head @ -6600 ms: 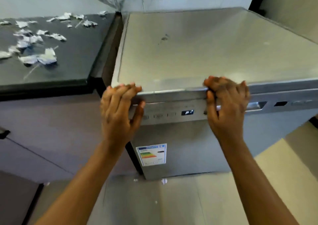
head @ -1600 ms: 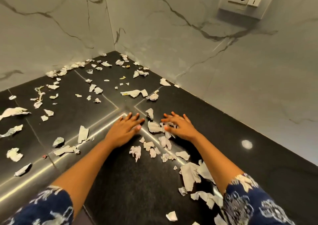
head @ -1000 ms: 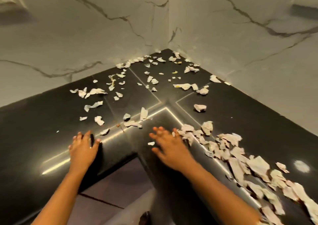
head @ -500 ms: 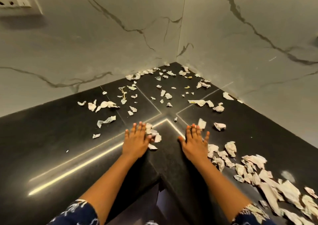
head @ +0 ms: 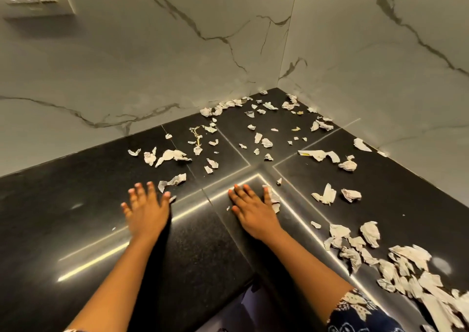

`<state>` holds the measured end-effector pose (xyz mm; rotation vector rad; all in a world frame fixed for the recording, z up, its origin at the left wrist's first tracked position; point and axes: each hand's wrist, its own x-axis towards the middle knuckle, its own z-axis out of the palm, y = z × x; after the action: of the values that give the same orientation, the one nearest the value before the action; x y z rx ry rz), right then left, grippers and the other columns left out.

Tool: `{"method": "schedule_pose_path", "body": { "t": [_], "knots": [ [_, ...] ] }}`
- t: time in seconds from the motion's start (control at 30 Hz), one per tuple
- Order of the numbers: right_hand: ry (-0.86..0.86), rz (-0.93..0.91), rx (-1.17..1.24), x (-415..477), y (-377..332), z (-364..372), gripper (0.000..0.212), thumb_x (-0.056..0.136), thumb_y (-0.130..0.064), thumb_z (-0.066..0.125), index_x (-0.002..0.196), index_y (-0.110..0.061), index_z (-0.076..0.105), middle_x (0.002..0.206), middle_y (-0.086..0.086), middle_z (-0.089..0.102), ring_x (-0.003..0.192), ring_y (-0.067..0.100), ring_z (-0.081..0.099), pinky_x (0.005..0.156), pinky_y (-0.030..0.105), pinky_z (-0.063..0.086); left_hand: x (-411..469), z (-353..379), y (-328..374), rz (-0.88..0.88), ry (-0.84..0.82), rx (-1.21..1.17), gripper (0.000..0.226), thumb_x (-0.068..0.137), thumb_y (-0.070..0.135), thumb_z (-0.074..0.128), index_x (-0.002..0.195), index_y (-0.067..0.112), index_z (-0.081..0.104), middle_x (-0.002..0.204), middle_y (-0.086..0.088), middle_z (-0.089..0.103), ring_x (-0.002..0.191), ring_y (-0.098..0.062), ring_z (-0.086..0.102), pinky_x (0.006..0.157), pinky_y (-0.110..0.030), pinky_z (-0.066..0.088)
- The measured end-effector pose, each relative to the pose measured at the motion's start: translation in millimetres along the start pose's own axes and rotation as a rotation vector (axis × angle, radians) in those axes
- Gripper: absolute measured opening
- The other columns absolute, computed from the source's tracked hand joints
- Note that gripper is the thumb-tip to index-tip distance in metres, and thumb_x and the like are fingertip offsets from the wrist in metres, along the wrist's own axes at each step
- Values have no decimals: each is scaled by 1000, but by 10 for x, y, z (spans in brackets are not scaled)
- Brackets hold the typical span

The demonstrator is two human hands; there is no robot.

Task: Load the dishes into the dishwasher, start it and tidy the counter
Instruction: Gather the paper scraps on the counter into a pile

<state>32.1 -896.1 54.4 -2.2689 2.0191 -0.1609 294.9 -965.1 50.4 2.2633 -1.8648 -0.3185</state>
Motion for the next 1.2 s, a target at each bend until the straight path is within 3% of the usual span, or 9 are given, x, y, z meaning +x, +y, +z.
{"method": "schedule_pose_path", "body": {
  "t": [0.27, 0.4, 0.47, 0.57, 0.7, 0.8, 0.93, 1.07, 1.2],
  "knots": [
    [104, 441, -67, -109, 558, -54, 76, 82, -49, -8, 147, -29, 25, 156, -8, 20, 145, 12, 13, 105, 45, -25, 8, 213, 1168, 604, -325, -102, 54, 101, 46, 23, 151, 30, 13, 159, 8, 7, 147, -13, 1, 116, -45, -4],
    [398, 234, -48, -92, 464, -70, 52, 91, -38, 30, 133, -15, 51, 143, 4, 45, 134, 20, 40, 115, 46, 3, 194, -41, 778, 399, -188, -571, 48, 99, 42, 38, 145, 27, 35, 155, 4, 26, 145, -14, 15, 115, -43, -4],
    [300, -152, 15, -58, 259, -51, 52, 91, -43, 36, 137, -20, 43, 145, -2, 41, 134, 15, 39, 111, 45, 19, 301, -209, 228, 227, 4, -408, 47, 98, 37, 45, 143, 23, 40, 153, -1, 32, 144, -19, 20, 115, -50, 3],
    [51, -519, -127, -16, -135, 116, 59, 94, -57, 23, 144, -26, 30, 148, -6, 37, 137, 10, 33, 107, 47, 16, 198, -399, -680, -92, 101, -102, 57, 97, 43, 42, 146, 15, 34, 155, -16, 24, 144, -32, 17, 112, -58, 11],
    [-68, -314, -106, 57, -182, 134, 63, 94, -61, 11, 141, -27, 36, 143, -10, 44, 132, 8, 41, 108, 46, 11, -174, -242, -963, -315, 8, 49, 75, 93, 60, 27, 151, 13, 18, 157, -20, 10, 145, -37, 6, 113, -57, 6],
    [-40, -134, -68, 84, 5, 76, 73, 91, -65, 3, 142, -26, 36, 147, -10, 38, 135, 11, 38, 110, 44, -6, -154, -85, -464, -146, 8, 97, 79, 92, 62, 24, 151, 11, 17, 157, -20, 11, 145, -37, 8, 113, -57, 9],
    [-17, 36, -39, 131, 193, 28, 95, 72, -77, -20, 150, -29, 7, 155, -15, -1, 145, 10, 0, 106, 40, -25, 72, 81, 259, 113, -34, 74, 77, 93, 63, 16, 152, 14, 5, 160, -7, 1, 147, -25, -2, 116, -49, -1],
    [-24, 347, -43, 302, 383, -74, 86, 81, -70, -4, 151, -19, 0, 158, -2, -9, 145, 14, -12, 107, 45, -24, 296, 68, 670, 396, -196, -64, 71, 96, 57, 29, 153, 22, 6, 160, 3, -1, 147, -15, -3, 117, -47, -4],
    [10, 133, 7, 753, 132, -162, 76, 85, -62, 0, 150, -24, 2, 156, -5, -12, 143, 12, -15, 106, 46, -22, 684, -162, 364, 184, 118, -289, 65, 97, 44, 42, 151, 20, 17, 160, -3, 7, 147, -21, 3, 115, -49, -2]
  ]
}}
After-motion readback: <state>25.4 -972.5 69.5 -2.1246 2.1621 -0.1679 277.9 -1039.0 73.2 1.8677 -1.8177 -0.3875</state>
